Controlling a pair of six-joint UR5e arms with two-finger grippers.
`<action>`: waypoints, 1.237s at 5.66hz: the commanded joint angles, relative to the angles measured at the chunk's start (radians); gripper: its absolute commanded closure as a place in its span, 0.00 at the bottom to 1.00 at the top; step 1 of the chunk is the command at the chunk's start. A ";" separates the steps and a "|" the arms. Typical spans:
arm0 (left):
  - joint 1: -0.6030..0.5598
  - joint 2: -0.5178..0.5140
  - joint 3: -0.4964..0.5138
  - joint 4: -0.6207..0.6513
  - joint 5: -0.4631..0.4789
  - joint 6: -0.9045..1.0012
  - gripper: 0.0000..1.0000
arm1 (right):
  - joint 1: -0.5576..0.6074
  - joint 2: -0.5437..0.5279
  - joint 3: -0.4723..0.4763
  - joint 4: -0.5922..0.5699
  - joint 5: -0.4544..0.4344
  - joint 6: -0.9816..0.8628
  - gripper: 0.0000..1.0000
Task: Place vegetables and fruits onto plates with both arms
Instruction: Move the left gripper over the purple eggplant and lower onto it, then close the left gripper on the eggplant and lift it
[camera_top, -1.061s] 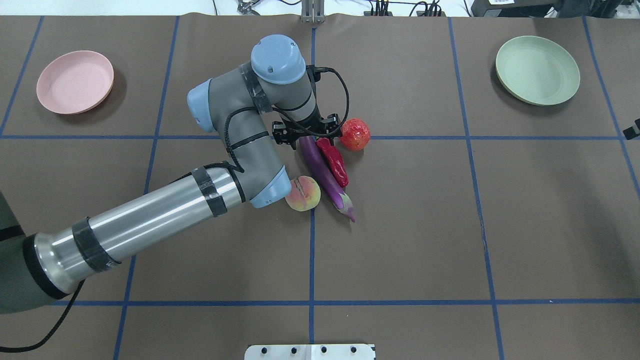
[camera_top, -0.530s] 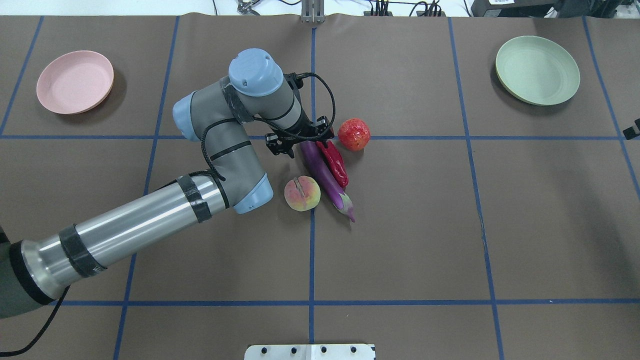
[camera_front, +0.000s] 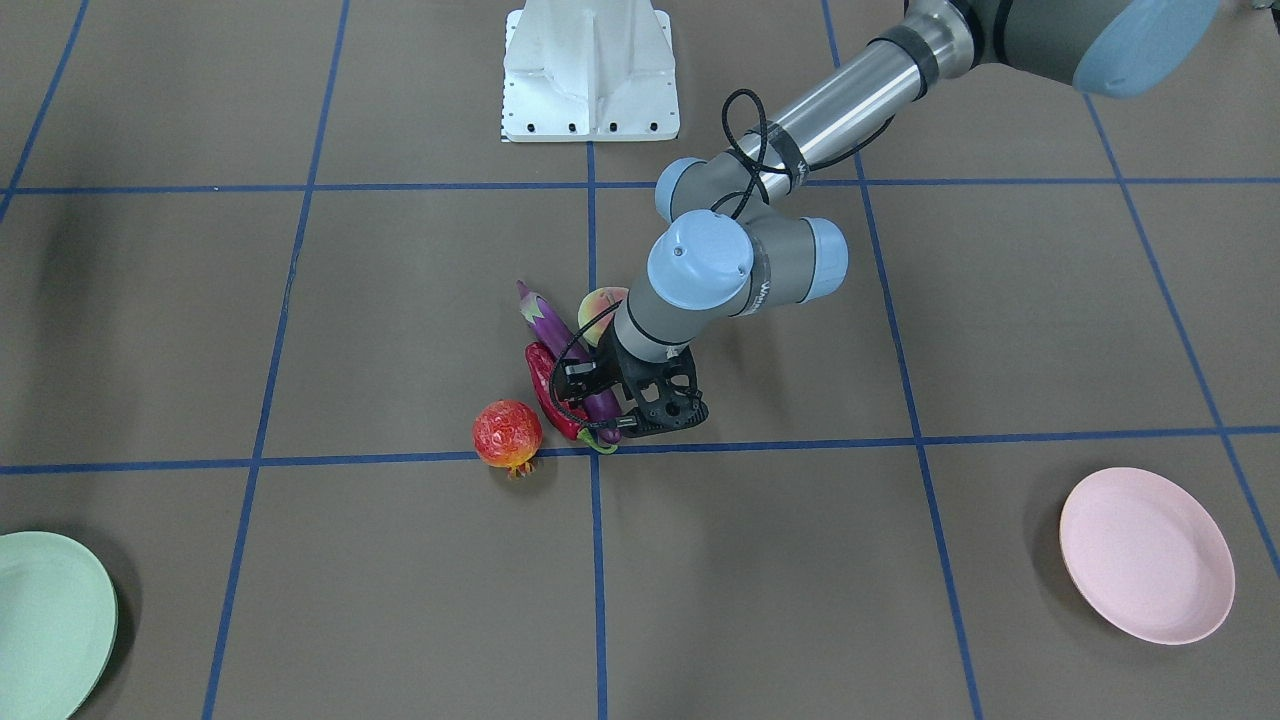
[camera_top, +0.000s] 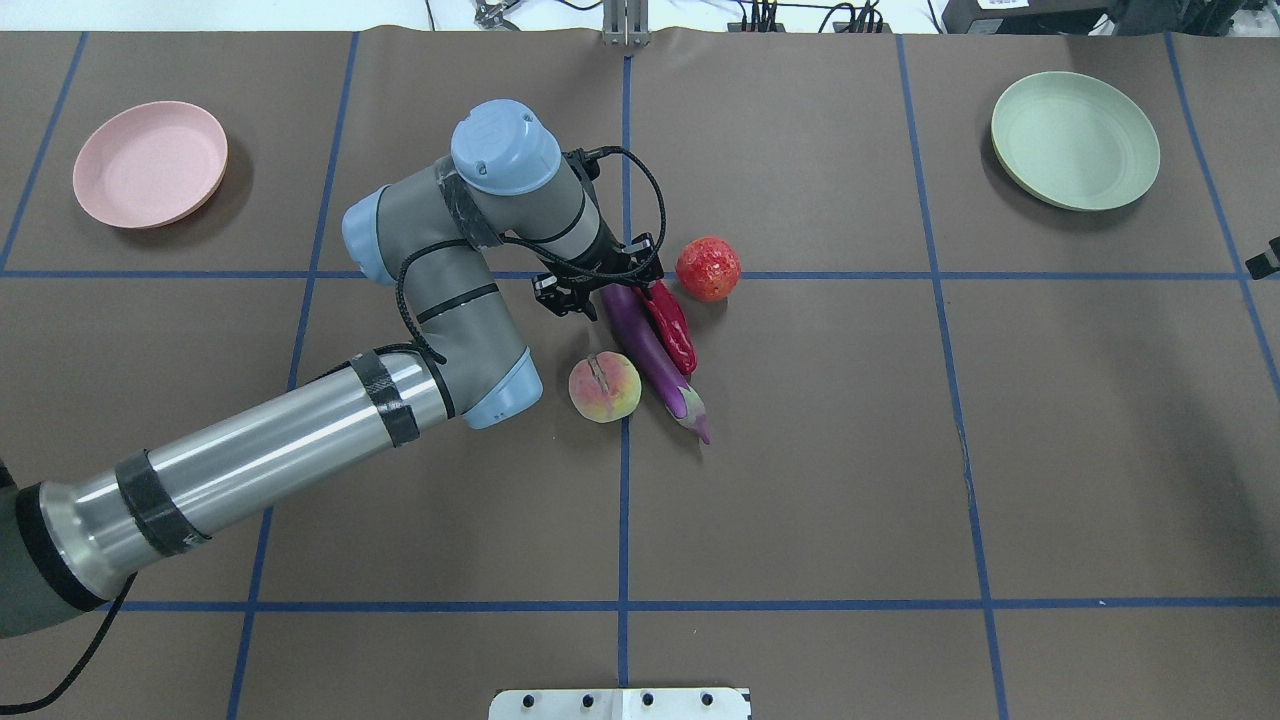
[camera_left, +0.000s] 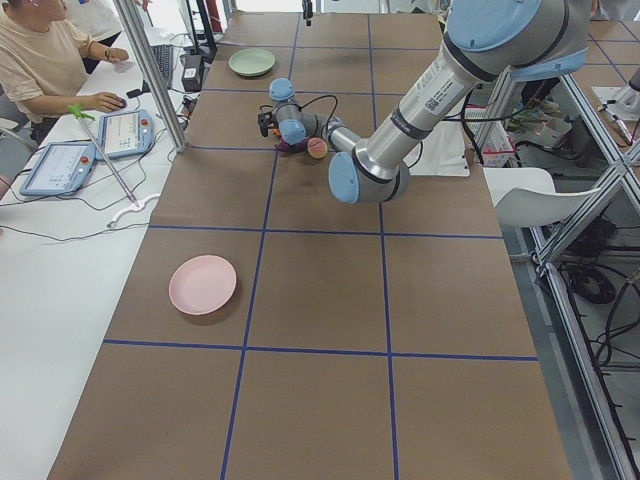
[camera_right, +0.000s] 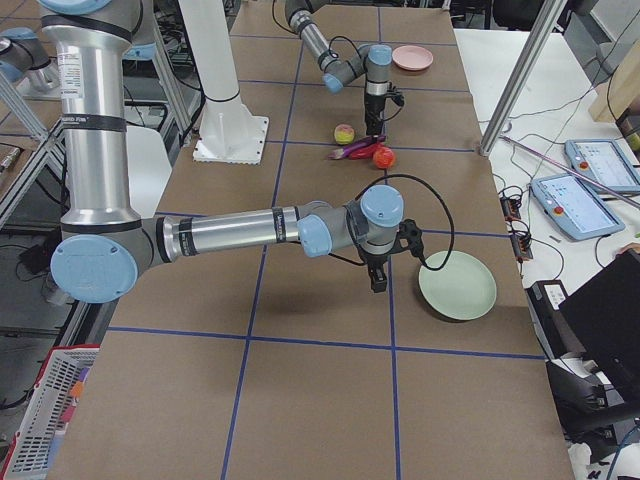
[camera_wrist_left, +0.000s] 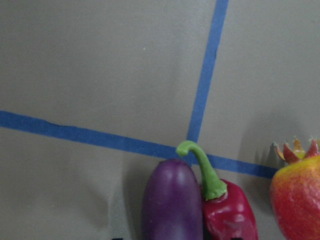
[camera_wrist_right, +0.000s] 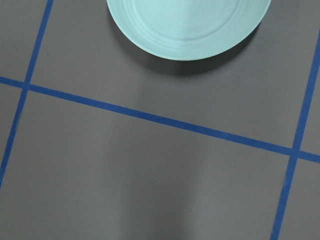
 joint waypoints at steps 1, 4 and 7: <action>0.003 -0.001 0.013 -0.002 -0.004 -0.004 0.24 | -0.001 0.000 -0.001 0.000 0.000 0.000 0.00; 0.004 -0.007 0.024 -0.017 -0.007 -0.004 0.99 | -0.001 -0.001 -0.003 -0.002 0.002 0.000 0.00; -0.010 -0.005 0.016 -0.126 -0.013 -0.046 1.00 | 0.000 -0.002 -0.007 -0.002 0.002 -0.002 0.00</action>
